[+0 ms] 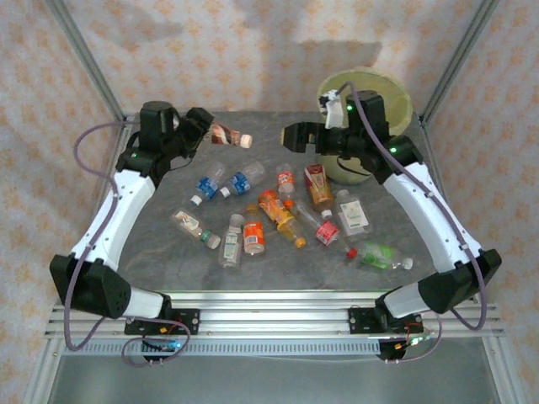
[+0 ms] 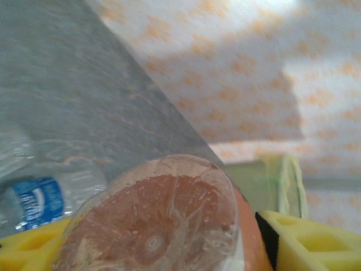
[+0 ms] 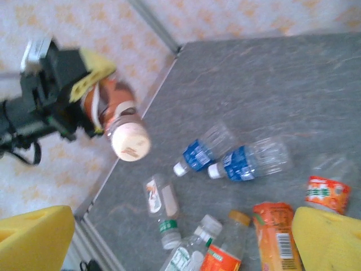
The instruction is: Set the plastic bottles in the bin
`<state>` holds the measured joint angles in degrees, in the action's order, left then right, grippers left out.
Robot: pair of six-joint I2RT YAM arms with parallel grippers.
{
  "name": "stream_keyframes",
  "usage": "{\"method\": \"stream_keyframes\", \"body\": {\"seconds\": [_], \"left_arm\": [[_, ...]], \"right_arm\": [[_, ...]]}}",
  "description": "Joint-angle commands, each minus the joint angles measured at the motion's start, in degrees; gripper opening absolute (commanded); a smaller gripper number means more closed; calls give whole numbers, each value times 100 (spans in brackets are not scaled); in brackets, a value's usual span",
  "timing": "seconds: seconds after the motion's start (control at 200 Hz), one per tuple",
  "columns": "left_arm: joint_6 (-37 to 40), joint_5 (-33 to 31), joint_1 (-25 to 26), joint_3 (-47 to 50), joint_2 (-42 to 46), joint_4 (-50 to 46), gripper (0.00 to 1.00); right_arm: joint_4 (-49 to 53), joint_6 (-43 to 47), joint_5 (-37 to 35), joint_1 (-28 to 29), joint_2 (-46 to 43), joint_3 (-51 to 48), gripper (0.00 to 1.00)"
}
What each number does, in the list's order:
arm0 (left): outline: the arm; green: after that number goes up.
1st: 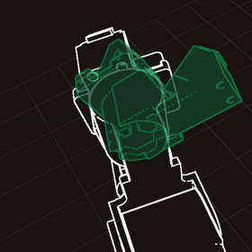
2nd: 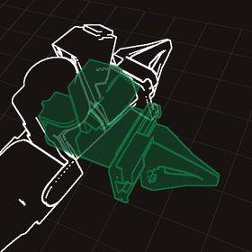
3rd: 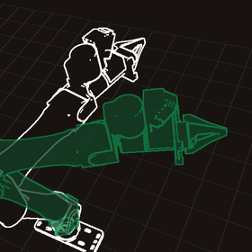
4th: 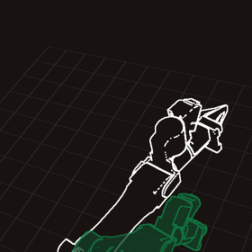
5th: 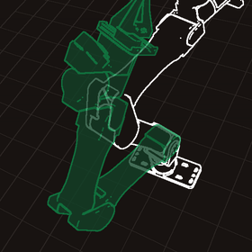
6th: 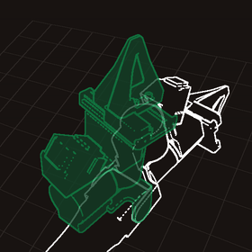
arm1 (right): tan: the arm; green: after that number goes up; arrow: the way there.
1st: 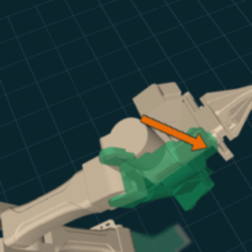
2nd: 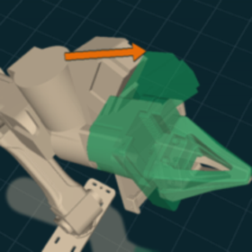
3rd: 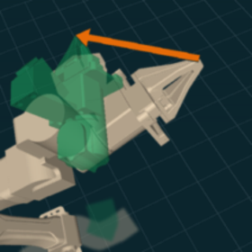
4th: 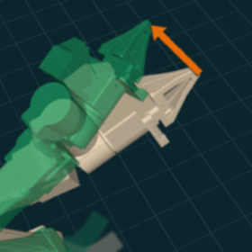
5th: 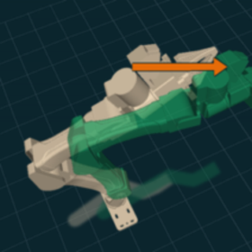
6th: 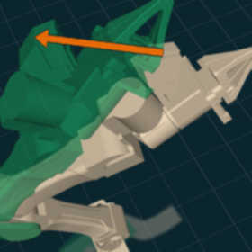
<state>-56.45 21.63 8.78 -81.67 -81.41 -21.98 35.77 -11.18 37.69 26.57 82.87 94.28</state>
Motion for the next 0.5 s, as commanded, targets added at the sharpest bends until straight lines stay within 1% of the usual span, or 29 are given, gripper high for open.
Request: {"method": "stream_keyframes", "body": {"seconds": [0.0,0.075,0.175,0.495], "left_arm": [[1250,601,271,-812,-362,-395,50],[1684,803,423,-1261,-624,-695,50],[1868,1071,572,-1527,-829,-713,50],[2428,1361,1023,-2106,-1149,-1070,51]], "right_arm": [[130,460,231,239,290,198,99],[388,725,213,377,468,363,100],[501,869,176,487,683,483,97],[462,917,495,560,1197,875,79]]}}
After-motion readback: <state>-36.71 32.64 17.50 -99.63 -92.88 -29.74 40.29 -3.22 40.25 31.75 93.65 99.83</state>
